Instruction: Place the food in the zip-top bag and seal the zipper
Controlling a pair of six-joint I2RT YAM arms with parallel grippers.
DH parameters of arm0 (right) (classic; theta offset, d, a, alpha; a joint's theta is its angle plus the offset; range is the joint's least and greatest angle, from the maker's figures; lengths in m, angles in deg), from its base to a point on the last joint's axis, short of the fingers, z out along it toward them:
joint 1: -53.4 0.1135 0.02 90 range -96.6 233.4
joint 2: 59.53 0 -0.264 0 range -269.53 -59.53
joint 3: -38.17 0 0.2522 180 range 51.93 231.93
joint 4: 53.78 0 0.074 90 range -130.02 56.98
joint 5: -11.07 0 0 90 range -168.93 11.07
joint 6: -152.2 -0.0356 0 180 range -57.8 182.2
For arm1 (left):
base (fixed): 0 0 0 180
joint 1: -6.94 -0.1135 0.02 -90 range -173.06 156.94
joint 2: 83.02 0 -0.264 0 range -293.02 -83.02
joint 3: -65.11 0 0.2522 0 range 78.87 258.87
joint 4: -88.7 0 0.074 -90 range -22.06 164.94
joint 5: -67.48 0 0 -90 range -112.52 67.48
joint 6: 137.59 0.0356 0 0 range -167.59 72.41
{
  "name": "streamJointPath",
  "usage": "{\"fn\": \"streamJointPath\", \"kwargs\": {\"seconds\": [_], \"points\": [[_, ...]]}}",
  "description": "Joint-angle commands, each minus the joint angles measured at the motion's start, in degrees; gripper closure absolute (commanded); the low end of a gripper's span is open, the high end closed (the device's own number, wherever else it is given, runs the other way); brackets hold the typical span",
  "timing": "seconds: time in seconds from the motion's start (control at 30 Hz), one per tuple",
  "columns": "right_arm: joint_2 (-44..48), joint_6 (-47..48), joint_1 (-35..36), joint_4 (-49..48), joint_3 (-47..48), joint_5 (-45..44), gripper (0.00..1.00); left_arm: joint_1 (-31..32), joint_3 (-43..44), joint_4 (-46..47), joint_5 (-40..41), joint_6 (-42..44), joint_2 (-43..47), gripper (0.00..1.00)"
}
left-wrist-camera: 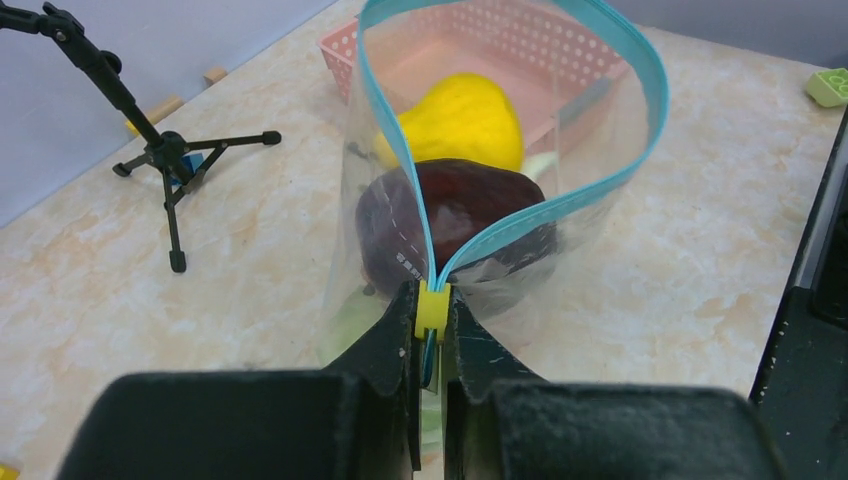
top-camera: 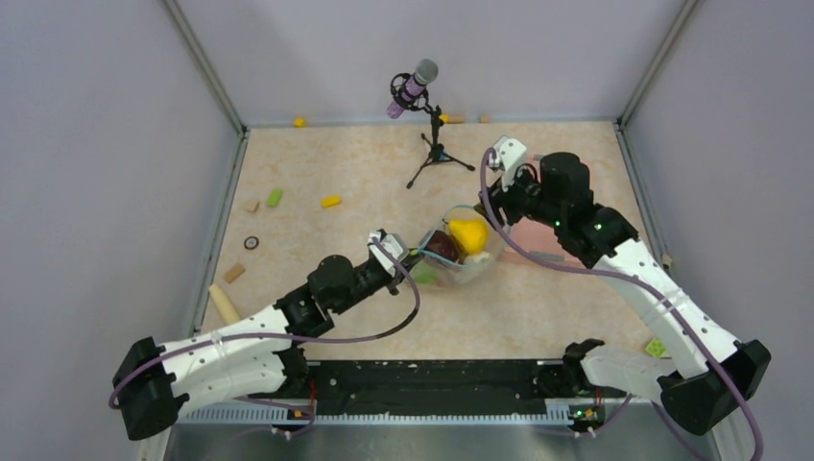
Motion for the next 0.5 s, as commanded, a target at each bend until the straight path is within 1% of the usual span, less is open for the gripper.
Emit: {"fn": "streamJointPath", "kwargs": {"seconds": [0.0, 0.1, 0.13, 0.2, 0.3, 0.4, 0.47], "points": [[2.2, 22.0, -0.2, -2.1, 4.3, 22.8, 0.33, -0.3, 4.4, -1.7, -0.4, 0.6, -0.4, 1.00], [1.2, 30.6, -0.2, -1.9, 4.1, 40.0, 0.27, -0.3, 4.7, -1.5, -0.1, -0.6, -0.1, 1.00], [0.3, 31.4, 0.0, -1.2, 4.5, 44.2, 0.27, -0.4, 4.9, -1.3, 0.5, -1.1, 0.0, 1.00], [-1.9, 32.1, 0.5, 0.7, 6.1, 49.8, 0.26, -0.4, 5.7, -1.9, 1.7, -2.2, 0.1, 1.00], [-5.2, 33.4, 2.2, 2.9, 8.3, 54.0, 0.26, -0.5, 7.4, -3.9, 2.3, -3.5, -0.5, 1.00], [-7.5, 38.4, 4.3, 5.9, 9.1, 53.2, 0.25, -0.6, 9.0, -4.8, 4.8, -4.4, -2.1, 1.00], [-8.7, 39.2, 4.8, 6.1, 9.0, 52.7, 0.25, -0.6, 10.1, -5.7, 5.6, -6.3, -3.2, 1.00]]}}
